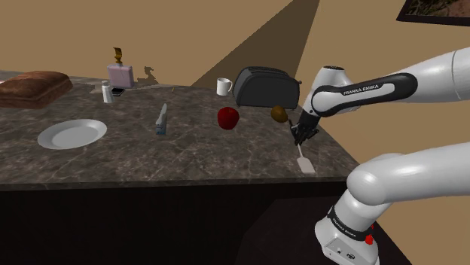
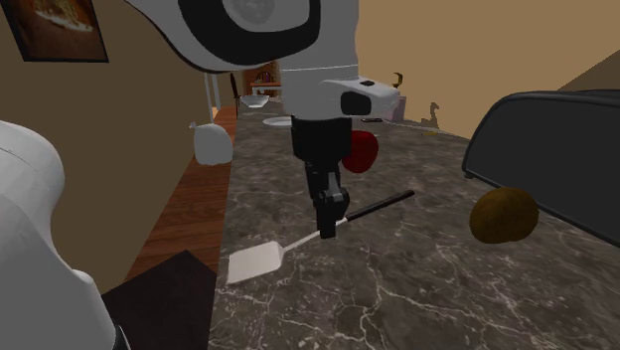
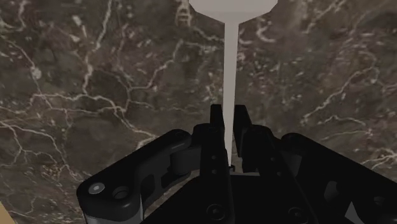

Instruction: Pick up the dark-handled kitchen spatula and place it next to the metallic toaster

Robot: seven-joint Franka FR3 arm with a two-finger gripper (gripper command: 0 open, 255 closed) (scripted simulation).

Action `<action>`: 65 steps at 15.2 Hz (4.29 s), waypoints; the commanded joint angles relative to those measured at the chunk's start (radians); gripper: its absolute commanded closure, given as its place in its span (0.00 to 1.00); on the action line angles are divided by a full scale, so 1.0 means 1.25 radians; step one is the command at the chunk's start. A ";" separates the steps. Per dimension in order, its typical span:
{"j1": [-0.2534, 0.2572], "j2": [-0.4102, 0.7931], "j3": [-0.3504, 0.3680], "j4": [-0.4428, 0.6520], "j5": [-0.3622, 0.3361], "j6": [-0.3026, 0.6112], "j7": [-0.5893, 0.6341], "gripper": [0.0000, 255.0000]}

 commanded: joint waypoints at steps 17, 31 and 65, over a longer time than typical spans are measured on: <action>0.008 -0.080 0.018 0.154 0.020 -0.234 -0.005 1.00; 0.013 -0.083 0.029 0.302 0.031 -0.386 -0.010 1.00; -0.011 0.338 -0.199 0.836 0.029 -0.483 -0.286 1.00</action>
